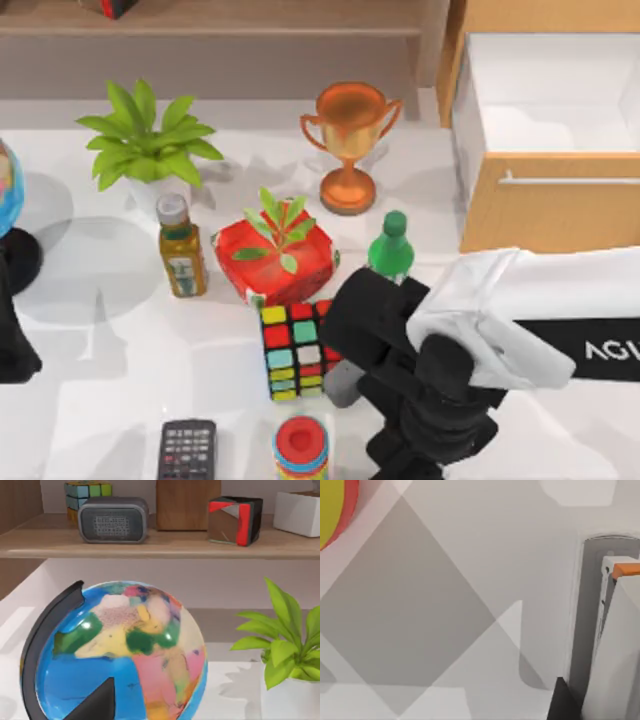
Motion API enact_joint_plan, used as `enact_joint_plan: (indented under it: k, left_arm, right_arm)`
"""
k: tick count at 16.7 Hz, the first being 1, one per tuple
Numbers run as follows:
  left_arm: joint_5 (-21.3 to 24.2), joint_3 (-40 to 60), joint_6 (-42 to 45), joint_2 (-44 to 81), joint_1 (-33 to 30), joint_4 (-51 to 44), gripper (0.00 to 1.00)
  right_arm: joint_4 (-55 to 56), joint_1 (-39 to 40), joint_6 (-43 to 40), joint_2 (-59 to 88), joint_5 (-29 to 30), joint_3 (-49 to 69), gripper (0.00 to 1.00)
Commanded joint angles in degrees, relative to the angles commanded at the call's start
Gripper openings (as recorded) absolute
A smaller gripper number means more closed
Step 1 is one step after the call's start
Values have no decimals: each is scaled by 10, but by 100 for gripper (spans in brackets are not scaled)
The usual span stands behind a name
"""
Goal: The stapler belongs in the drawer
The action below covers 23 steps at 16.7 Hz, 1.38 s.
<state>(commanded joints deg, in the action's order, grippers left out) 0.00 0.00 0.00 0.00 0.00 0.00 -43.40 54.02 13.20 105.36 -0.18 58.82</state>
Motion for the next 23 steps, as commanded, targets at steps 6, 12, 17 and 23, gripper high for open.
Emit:
enact_joint_plan:
  k: [6,12,17,23]
  left_arm:
    - [0,0,0,0,0,0,100]
    - [0,0,0,0,0,0,100]
    - [0,0,0,0,0,0,100]
    - [0,0,0,0,0,0,100]
  right_arm:
    - [4,-17,-11,-7,7,-14,0]
    - [-1,-57,-18,-36,25,-30,0]
    - [-41,-52,-10,-34,16,-4,0]
    - [-69,-1,-1,-34,0,35,0]
